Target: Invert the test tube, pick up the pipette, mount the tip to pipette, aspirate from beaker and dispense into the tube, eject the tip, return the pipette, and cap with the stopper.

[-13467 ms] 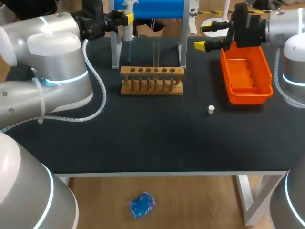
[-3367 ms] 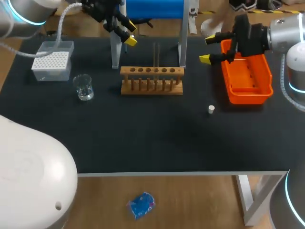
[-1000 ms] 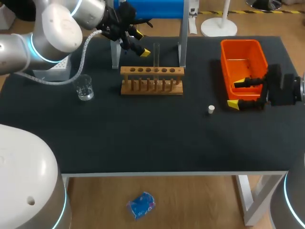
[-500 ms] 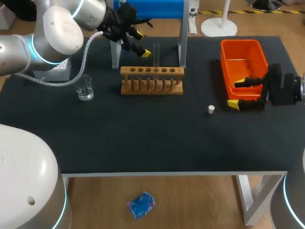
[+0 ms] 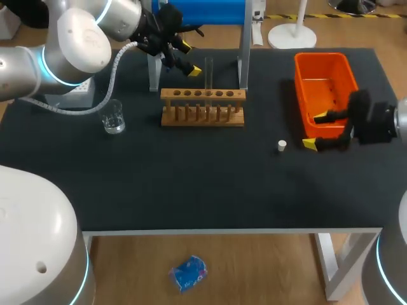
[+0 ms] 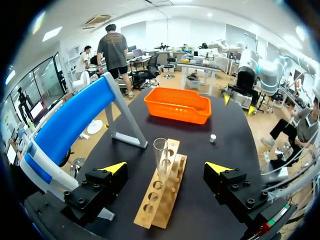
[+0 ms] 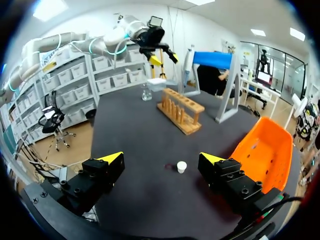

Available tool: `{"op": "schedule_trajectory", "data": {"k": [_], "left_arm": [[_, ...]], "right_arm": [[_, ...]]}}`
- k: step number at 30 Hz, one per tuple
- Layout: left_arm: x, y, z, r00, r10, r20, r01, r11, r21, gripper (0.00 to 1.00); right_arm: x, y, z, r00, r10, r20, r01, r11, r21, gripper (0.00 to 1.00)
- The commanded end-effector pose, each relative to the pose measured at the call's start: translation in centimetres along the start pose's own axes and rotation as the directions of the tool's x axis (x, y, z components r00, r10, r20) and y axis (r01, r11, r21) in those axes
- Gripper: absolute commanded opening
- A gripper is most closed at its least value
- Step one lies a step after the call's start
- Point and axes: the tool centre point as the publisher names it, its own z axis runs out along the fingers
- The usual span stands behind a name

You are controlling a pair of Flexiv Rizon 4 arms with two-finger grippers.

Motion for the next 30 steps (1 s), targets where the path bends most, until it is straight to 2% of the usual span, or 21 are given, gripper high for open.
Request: {"op": "schedule_trajectory", "data": {"k": [1, 7, 11, 24, 27, 30], "left_arm": [[0.0, 0.0, 0.0, 1.0, -0.001, 0.0, 0.001, 1.0, -0.001, 1.0], [0.0, 0.0, 0.0, 1.0, -0.001, 0.0, 0.001, 1.0, -0.001, 1.0], [0.0, 0.0, 0.0, 1.0, -0.001, 0.0, 0.001, 1.0, -0.001, 1.0], [0.0, 0.0, 0.0, 1.0, -0.001, 0.0, 0.001, 1.0, -0.001, 1.0], [0.0, 0.0, 0.0, 1.0, -0.001, 0.0, 0.001, 1.0, -0.001, 1.0], [0.0, 0.0, 0.0, 1.0, -0.001, 0.0, 0.001, 1.0, -0.001, 1.0]], "right_arm": [[-0.4, -1.3, 2.1, 1.0, 0.004, 0.009, -0.004, 1.0, 0.02, 1.0], [-0.7, -3.3, 4.1, 0.999, -0.022, 0.04, 0.019, 0.997, 0.07, 1.0], [-1.1, -4.1, 5.0, 0.998, -0.026, 0.06, 0.021, 0.997, 0.073, 1.0], [-2.1, -4.9, 7.0, 0.997, -0.013, 0.082, 0.008, 0.998, 0.065, 1.0], [-2.3, -5.0, 7.5, 0.997, -0.014, 0.076, 0.009, 0.998, 0.069, 0.91], [-2.4, -5.0, 7.9, 0.997, -0.011, 0.075, 0.006, 0.997, 0.072, 0.89]]}}
